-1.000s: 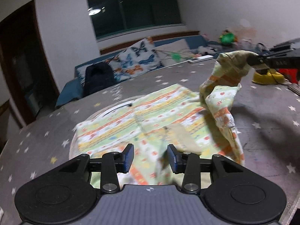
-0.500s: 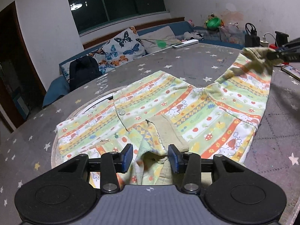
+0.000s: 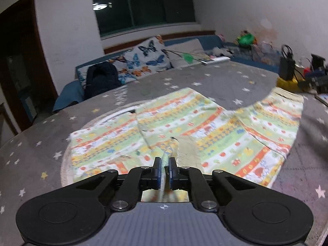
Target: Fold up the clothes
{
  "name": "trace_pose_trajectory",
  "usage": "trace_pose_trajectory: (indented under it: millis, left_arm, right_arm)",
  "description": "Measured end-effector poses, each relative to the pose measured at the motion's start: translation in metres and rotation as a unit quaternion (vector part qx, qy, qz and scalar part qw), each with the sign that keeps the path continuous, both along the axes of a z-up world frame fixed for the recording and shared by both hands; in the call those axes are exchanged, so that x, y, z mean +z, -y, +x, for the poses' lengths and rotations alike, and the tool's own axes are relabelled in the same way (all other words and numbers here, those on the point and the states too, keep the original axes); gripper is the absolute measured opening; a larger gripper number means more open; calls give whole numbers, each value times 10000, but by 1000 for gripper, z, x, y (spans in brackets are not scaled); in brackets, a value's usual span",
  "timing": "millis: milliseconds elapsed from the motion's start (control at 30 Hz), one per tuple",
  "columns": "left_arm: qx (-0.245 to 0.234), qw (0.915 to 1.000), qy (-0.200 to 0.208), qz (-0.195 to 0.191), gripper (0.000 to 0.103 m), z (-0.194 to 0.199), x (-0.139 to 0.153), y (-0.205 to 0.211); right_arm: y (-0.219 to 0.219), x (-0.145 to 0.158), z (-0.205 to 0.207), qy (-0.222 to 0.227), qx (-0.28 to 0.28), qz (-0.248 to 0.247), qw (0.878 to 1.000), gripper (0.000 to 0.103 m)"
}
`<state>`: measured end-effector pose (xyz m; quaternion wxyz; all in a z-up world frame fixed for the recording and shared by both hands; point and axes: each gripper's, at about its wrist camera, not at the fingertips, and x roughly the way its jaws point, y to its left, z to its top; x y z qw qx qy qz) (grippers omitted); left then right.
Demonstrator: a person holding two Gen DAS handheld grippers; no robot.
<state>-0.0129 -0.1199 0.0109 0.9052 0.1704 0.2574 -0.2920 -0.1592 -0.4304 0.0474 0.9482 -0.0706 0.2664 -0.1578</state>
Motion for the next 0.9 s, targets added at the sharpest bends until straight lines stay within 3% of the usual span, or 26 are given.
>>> trace_pose_trajectory:
  millis: [233, 400, 533, 700, 900]
  left_arm:
    - [657, 9974, 157, -260, 6, 7, 17, -34]
    - [1406, 9882, 339, -496, 5, 11, 32, -79]
    - [2056, 9759, 495, -545, 5, 13, 37, -118]
    - [2903, 9543, 538, -471, 5, 15, 30, -162]
    - [3620, 9318, 116, -218, 5, 25, -1, -204]
  right_arm:
    - [-25, -16, 18, -303, 537, 312, 9976, 43]
    - [-30, -26, 29, -436, 659, 503, 9956, 43]
    - [-32, -33, 34, -533, 696, 543, 9947, 43]
    - [-33, -39, 35, -625, 659, 556, 9943, 45]
    - [-31, -46, 35, -750, 610, 561, 9937, 47]
